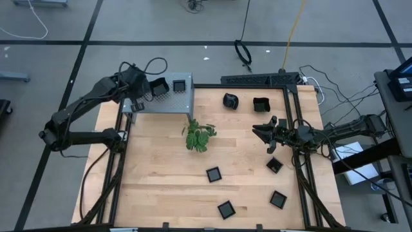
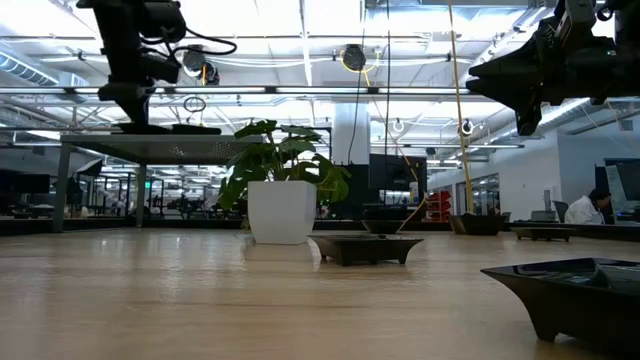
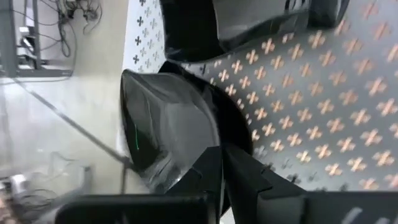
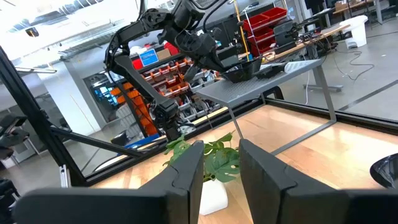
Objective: Pick & Place Mini shaped plates
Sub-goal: Stack the leaf shaped plate on top of the leaf shaped plate on the shelf
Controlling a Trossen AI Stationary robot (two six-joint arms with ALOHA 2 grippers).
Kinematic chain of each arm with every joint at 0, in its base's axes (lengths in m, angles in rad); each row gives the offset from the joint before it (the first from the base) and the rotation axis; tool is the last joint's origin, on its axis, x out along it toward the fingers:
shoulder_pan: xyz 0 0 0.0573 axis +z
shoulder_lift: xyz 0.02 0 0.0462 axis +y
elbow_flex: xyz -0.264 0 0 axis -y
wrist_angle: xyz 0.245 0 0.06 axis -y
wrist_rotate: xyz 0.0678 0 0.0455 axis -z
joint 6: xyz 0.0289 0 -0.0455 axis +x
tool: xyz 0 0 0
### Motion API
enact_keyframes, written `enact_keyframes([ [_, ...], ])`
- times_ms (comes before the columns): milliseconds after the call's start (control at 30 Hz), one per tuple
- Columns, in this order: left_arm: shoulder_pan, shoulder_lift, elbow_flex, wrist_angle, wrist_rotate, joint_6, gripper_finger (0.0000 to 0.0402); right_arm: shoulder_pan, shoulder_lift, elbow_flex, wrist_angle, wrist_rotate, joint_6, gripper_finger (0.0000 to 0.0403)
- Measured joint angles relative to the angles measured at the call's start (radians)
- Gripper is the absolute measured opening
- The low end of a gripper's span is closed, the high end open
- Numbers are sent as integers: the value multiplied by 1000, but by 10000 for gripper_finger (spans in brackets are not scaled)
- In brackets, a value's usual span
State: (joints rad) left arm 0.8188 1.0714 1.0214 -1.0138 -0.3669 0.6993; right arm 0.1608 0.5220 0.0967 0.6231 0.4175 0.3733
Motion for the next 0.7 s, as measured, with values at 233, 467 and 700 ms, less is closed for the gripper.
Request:
enact_keyframes([
  [233, -1, 0, 0, -8, -67, 50, 42, 0, 0, 0, 0, 0, 0, 89],
  [467, -18, -1, 0, -8, -83, -25, 73, 0, 0, 0, 0, 0, 0, 89],
  [700, -62, -37, 0, -16, -87, -141, 128, 0, 0, 0, 0, 0, 0, 89],
])
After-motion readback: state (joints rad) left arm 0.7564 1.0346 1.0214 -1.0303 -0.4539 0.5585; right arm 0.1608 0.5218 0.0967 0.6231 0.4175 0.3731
